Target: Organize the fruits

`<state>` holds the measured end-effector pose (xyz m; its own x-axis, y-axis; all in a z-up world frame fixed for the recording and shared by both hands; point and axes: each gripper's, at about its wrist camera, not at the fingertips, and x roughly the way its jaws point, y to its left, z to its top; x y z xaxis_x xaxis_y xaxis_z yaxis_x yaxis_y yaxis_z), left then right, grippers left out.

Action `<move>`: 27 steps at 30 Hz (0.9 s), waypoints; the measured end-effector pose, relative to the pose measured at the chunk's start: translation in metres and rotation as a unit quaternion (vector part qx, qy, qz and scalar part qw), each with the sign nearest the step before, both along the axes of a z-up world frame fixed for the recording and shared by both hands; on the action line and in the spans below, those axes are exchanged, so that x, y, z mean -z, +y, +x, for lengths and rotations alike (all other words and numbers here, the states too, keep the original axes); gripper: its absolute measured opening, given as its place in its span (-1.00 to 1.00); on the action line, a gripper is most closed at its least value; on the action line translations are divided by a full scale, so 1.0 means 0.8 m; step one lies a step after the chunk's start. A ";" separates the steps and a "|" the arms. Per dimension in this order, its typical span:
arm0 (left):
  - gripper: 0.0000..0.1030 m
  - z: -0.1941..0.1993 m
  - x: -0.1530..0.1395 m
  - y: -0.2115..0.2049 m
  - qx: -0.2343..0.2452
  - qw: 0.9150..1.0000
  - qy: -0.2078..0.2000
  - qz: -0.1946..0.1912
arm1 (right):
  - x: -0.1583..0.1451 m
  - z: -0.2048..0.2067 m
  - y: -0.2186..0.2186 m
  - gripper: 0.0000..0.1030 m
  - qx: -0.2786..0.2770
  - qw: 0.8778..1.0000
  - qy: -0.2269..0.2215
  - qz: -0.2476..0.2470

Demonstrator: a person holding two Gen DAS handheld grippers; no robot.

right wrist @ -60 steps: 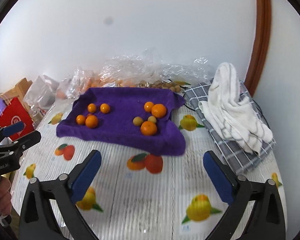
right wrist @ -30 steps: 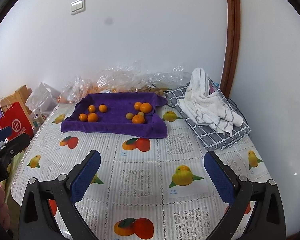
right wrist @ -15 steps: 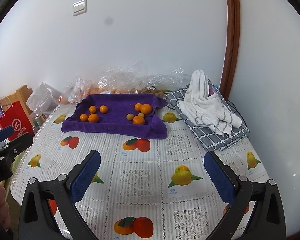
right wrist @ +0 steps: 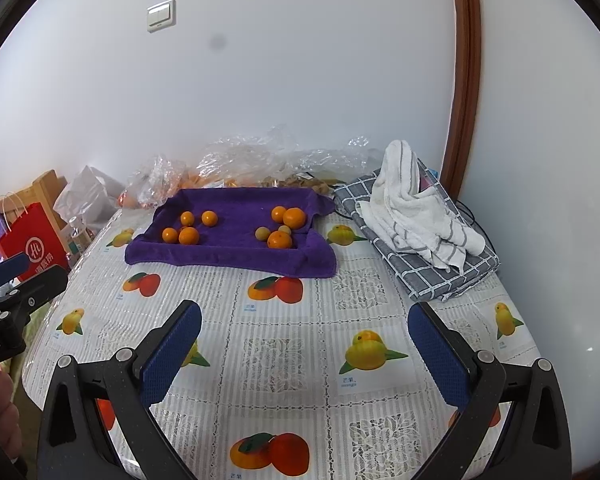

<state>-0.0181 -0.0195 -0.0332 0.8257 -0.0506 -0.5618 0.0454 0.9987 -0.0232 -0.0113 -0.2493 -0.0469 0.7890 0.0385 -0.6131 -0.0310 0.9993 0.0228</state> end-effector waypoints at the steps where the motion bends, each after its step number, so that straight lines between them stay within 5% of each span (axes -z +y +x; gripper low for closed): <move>1: 0.84 0.000 0.000 0.000 0.000 1.000 0.000 0.000 | 0.000 0.000 0.000 0.98 0.000 1.000 0.000 0.001; 27: 0.84 -0.001 -0.001 0.001 -0.001 1.000 0.000 -0.001 | 0.000 -0.001 0.001 0.98 0.000 1.000 -0.002 0.004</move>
